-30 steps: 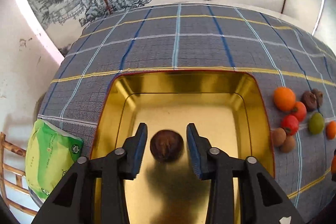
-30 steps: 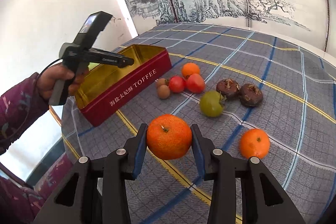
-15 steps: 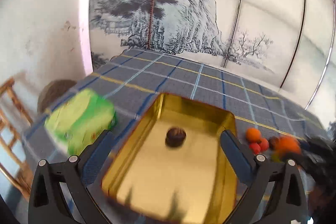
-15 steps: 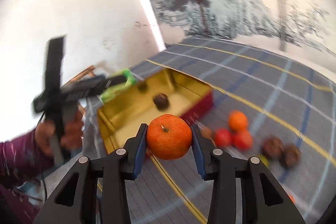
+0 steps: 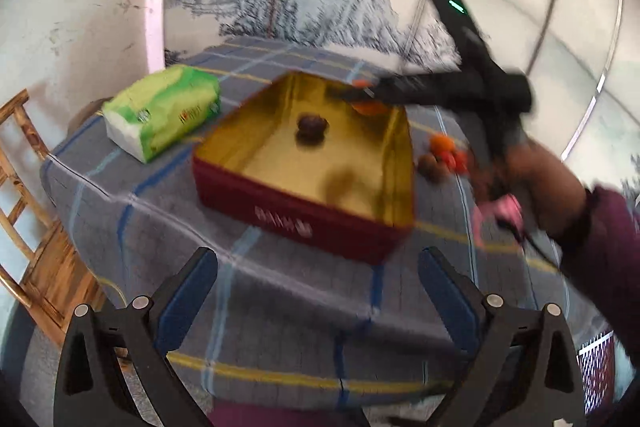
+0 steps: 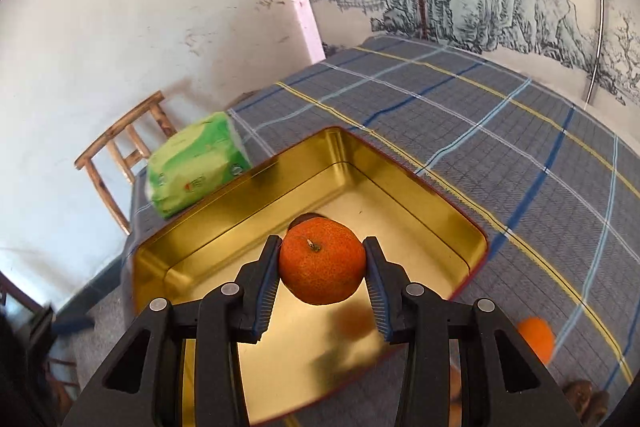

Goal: Organize fruits
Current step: 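Carry the mandarin over the tin and open the right tool, then grasp two small brown longans together with the right tool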

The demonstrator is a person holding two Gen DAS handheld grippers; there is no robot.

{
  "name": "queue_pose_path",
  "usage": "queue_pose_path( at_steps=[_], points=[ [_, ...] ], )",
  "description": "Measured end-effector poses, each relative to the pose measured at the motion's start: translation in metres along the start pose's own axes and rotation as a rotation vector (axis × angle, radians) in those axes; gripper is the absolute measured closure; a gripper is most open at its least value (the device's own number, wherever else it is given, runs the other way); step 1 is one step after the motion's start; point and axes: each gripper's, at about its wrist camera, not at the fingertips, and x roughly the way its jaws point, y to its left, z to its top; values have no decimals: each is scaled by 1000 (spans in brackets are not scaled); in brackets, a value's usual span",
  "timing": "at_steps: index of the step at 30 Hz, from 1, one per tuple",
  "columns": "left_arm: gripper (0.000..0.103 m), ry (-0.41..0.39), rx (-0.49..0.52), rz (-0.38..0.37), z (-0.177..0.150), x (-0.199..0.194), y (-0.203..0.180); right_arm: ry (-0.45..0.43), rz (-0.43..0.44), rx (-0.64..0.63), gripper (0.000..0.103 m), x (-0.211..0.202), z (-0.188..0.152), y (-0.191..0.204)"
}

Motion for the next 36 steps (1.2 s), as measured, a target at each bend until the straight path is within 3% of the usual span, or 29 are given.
queue_pose_path(
  at_steps=[7, 11, 15, 21, 27, 36],
  points=[
    [4, 70, 33, -3, -13, 10, -13, 5, -35, 86, 58, 23, 13, -13],
    [4, 48, 18, 4, -11, 5, -11, -75, 0, 146, 57, -10, 6, -20],
    [4, 28, 9, -10, -7, 2, -11, -114, 13, 114, 57, -72, -40, -28],
    [4, 63, 58, -53, -5, 15, -35, -36, -67, 65, 57, -116, -108, -45],
    [4, 32, 155, -15, -7, 9, -51, -9, -69, 92, 57, -102, -111, -50],
    [3, 73, 126, -21, -9, 19, -44, 85, -114, 183, 57, -54, -97, -56]
  ],
)
